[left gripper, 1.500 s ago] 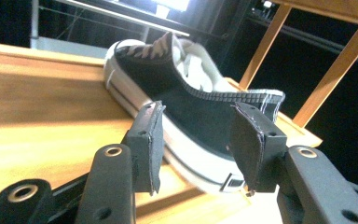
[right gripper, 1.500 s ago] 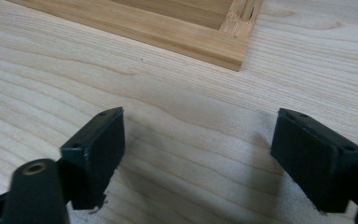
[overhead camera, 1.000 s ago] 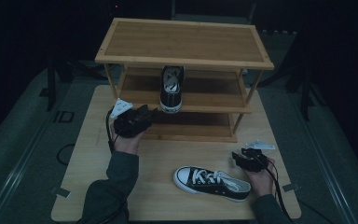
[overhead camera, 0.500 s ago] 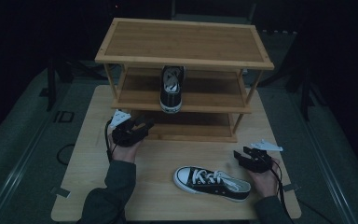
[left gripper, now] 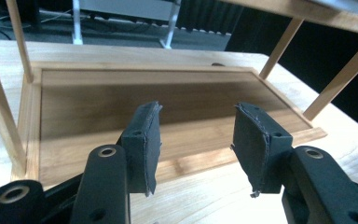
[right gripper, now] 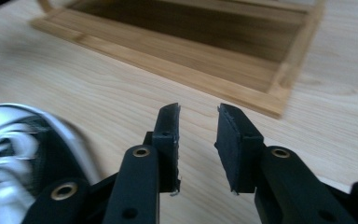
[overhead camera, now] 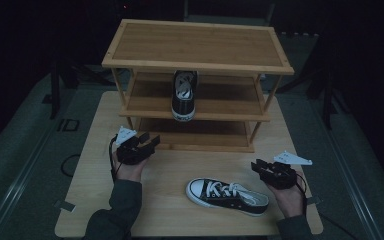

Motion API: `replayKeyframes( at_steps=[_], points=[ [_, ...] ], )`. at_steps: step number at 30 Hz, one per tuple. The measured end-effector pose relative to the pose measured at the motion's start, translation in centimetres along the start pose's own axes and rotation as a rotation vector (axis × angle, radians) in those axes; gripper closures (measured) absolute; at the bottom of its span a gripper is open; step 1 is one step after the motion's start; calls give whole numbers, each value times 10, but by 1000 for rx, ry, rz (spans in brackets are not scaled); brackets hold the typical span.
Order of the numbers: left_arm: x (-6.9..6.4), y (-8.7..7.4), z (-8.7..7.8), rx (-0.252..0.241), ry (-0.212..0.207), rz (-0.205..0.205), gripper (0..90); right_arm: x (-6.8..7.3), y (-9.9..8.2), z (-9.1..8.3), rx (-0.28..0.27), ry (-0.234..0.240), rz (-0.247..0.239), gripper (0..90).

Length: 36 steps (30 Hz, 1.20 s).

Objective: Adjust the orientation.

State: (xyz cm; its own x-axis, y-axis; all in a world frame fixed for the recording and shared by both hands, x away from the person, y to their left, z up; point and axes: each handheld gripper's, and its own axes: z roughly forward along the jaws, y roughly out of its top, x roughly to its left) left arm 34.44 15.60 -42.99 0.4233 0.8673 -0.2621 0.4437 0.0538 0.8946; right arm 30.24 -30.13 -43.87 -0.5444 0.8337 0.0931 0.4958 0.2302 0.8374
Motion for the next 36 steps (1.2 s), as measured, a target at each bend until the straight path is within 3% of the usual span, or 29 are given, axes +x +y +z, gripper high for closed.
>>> replayKeyframes(
  at_steps=[9, 16, 25, 32, 36],
  points=[
    [1, -5, 2, 18, 4, 12, 514, 22, 2, -10, 6, 91, -49, 721],
    [4, -8, 1, 23, 7, -3, 514, 44, -3, -12, 39, 171, -131, 695],
    [3, -10, 2, 27, 5, -5, 512, 47, -6, -15, 28, 223, -137, 668],
    [3, -10, 2, 26, 7, -10, 511, 57, -6, -1, 125, 257, -200, 669],
    [4, -11, 2, 26, 7, -16, 511, 57, -3, 2, 148, 270, -215, 678]
  ],
)
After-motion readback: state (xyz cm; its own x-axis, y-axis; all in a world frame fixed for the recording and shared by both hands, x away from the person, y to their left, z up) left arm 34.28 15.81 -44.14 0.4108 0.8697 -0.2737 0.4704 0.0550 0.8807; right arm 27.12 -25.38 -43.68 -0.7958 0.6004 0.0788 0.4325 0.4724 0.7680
